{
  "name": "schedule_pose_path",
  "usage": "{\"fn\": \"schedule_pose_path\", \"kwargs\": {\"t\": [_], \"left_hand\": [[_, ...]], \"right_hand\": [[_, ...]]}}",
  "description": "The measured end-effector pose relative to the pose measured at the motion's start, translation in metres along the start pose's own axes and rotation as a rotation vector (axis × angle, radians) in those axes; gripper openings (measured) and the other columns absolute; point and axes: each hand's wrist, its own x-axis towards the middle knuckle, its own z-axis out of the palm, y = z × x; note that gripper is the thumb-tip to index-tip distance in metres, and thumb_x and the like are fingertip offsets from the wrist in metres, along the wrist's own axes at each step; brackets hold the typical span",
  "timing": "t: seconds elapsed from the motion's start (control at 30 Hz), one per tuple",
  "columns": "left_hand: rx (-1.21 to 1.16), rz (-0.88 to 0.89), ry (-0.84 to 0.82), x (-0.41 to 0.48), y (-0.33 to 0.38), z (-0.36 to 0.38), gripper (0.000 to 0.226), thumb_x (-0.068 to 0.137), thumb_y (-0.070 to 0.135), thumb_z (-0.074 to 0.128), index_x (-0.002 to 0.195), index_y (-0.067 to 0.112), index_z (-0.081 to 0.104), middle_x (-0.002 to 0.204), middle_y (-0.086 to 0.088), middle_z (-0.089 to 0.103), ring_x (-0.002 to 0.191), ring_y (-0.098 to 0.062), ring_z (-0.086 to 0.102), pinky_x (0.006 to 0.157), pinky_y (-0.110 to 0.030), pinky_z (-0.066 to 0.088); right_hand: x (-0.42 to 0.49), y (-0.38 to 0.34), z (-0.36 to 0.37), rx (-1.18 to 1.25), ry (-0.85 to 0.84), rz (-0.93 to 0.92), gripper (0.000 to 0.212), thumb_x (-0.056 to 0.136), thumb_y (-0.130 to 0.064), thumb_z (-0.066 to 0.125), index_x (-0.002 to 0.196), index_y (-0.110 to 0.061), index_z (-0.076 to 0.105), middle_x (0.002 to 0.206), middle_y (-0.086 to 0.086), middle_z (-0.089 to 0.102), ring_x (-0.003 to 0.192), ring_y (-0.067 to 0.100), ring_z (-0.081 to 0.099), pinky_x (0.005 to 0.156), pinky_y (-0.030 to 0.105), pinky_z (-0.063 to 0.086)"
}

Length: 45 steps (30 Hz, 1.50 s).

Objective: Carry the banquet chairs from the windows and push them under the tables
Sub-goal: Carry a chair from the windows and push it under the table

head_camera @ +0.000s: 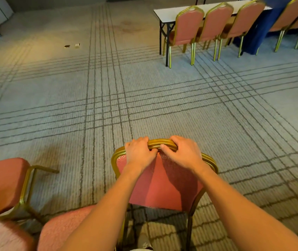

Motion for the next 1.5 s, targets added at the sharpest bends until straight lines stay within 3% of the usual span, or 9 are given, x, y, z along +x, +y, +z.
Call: {"fn": "schedule_pose_path", "kwargs": {"t": [0.2,0.37,0.5,0.7,0.77,0.9,1.13,1.33,1.5], "left_hand": [[0.127,-0.068,-0.07,0.021,0.011,0.001,0.031,0.086,0.045,0.057,0.104,0.021,0.065,0.106,-0.005,0.072,0.105,-0.031,0.066,0.092,-0.043,0.045],[0.129,-0.035,-0.154,0.038,0.016,-0.006,0.034,0.084,0.049,0.059,0.102,0.021,0.067,0.106,-0.006,0.071,0.105,-0.032,0.066,0.091,-0.043,0.051],[0.126,0.041,-0.186,0.058,0.012,-0.011,0.038,0.083,0.049,0.06,0.102,0.018,0.071,0.108,-0.009,0.073,0.105,-0.034,0.067,0.086,-0.04,0.052],[0.074,0.156,-0.159,0.064,0.0,-0.004,0.032,0.079,0.044,0.061,0.102,0.024,0.072,0.12,-0.001,0.069,0.12,-0.03,0.059,0.114,-0.056,0.034],[0.039,0.183,-0.126,0.063,-0.003,0.0,0.041,0.079,0.046,0.063,0.114,0.025,0.069,0.13,0.003,0.061,0.125,-0.027,0.055,0.109,-0.05,0.041],[0.047,0.193,-0.136,0.061,-0.001,0.0,0.022,0.082,0.039,0.059,0.096,0.023,0.067,0.1,-0.005,0.073,0.099,-0.033,0.069,0.079,-0.039,0.052],[0.055,0.199,-0.11,0.041,0.004,0.0,0.021,0.081,0.035,0.059,0.091,0.02,0.07,0.097,-0.009,0.075,0.096,-0.035,0.07,0.079,-0.038,0.052],[0.026,0.188,-0.087,0.024,-0.003,-0.009,0.014,0.081,0.033,0.061,0.083,0.02,0.066,0.092,-0.011,0.075,0.094,-0.037,0.069,0.076,-0.038,0.051],[0.034,0.212,-0.042,0.024,0.024,-0.023,0.017,0.082,0.035,0.06,0.082,0.019,0.065,0.093,-0.01,0.074,0.095,-0.038,0.068,0.077,-0.039,0.052]], "right_hand": [[0.012,0.014,0.01,-0.141,0.037,-0.074,0.047,0.088,-0.076,0.044,0.091,-0.031,0.056,0.091,-0.014,0.058,0.092,0.011,0.054,0.072,0.033,0.047],[0.024,0.014,0.002,-0.142,-0.042,-0.029,0.026,0.089,-0.047,0.062,0.106,-0.028,0.057,0.105,-0.007,0.067,0.101,0.021,0.064,0.072,0.036,0.044],[0.036,0.007,0.009,-0.232,0.042,0.11,0.024,0.079,-0.033,0.069,0.098,-0.021,0.06,0.094,0.001,0.068,0.091,0.028,0.066,0.069,0.038,0.045],[0.033,-0.001,0.031,-0.319,0.304,0.311,0.025,0.062,-0.018,0.071,0.086,-0.014,0.062,0.082,0.004,0.058,0.08,0.03,0.055,0.073,0.041,0.042],[0.028,0.001,0.033,-0.284,0.361,0.321,0.026,0.064,-0.017,0.071,0.09,-0.013,0.064,0.086,0.004,0.057,0.083,0.029,0.054,0.071,0.04,0.043],[0.026,0.001,0.024,-0.226,0.256,0.328,0.02,0.069,-0.028,0.075,0.081,-0.018,0.062,0.077,0.002,0.063,0.074,0.026,0.062,0.059,0.032,0.042],[0.011,0.003,0.017,-0.262,0.177,0.345,0.024,0.068,-0.034,0.072,0.064,-0.027,0.049,0.058,-0.001,0.064,0.055,0.026,0.064,0.052,0.026,0.032],[0.004,-0.007,0.003,-0.323,0.07,0.285,0.018,0.076,-0.039,0.068,0.078,-0.023,0.061,0.081,0.002,0.073,0.081,0.027,0.069,0.063,0.031,0.035],[0.004,0.009,-0.025,-0.28,0.15,0.239,0.023,0.072,-0.039,0.067,0.068,-0.024,0.05,0.07,0.004,0.07,0.071,0.031,0.067,0.059,0.03,0.031]]}}
